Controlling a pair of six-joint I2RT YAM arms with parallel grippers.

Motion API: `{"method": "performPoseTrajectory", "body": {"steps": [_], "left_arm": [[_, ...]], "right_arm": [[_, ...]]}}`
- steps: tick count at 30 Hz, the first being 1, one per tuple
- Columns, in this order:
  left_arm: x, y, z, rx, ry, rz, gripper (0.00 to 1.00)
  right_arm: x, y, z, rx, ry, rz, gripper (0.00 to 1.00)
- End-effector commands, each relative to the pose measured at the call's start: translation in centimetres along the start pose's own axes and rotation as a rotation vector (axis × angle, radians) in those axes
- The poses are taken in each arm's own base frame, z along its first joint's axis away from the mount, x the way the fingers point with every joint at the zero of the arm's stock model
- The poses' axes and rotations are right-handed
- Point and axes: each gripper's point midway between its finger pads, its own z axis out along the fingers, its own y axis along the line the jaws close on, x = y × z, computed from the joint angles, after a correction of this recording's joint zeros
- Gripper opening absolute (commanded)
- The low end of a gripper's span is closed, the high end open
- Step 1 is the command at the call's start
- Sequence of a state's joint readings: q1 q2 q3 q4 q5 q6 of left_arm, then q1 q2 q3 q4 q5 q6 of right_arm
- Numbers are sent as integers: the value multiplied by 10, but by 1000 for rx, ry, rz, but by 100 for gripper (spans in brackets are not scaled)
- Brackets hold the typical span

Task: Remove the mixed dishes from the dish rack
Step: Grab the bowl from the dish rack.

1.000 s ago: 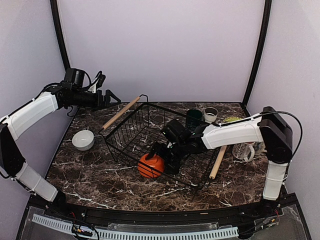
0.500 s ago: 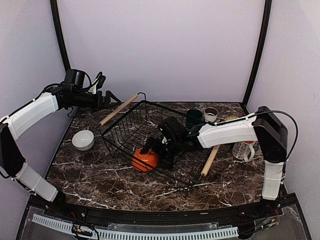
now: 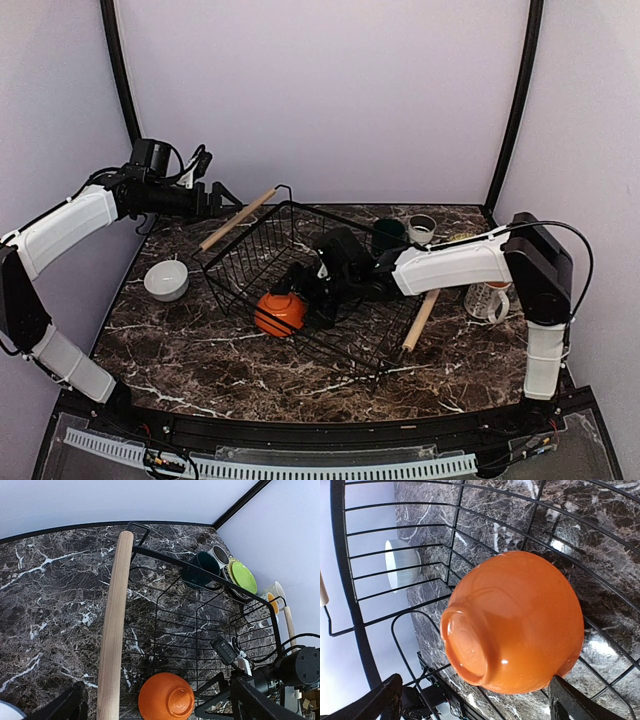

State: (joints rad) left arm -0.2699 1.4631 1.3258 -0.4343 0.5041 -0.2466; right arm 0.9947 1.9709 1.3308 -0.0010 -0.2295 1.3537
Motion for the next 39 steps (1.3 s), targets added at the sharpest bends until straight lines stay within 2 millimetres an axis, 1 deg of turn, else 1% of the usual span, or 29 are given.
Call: {"method": "performPoseTrajectory", "body": {"steps": [1,3,5,11,15,19,23,25,27,32,39], "left_arm": [[6,2,4,-3,14,11,98],[6,2,4,-1,16,9,98],[7,1,5,5,18,6,98],[9,4,9,4,30,-2,98],[10,4,10,3,33,-4,98],[10,4,10,6,34,-6,98],[11,4,11,7,36,-8,98],[11,5,11,7,38,-9,98],[11,4,11,10,38,-11,98],[10,4,11,12,36,-10,98],[11,4,12,13,38,-14,98]], "right_arm": [[-7,-26,1,129,-33,34,99],[-3,-38,0,141,-20,62,99],[1,-40,4,114,1,83,99],[-3,-32,18,30,19,98,99],[-8,-34,25,-13,2,103,99],[-17,-24,26,-75,-21,95,99],[-22,1,22,-156,-38,38,99],[-24,9,20,-182,-46,19,99],[-26,12,22,-196,-49,14,99],[-30,14,34,-221,-28,29,99],[-36,30,37,-280,-34,11,99]]}}
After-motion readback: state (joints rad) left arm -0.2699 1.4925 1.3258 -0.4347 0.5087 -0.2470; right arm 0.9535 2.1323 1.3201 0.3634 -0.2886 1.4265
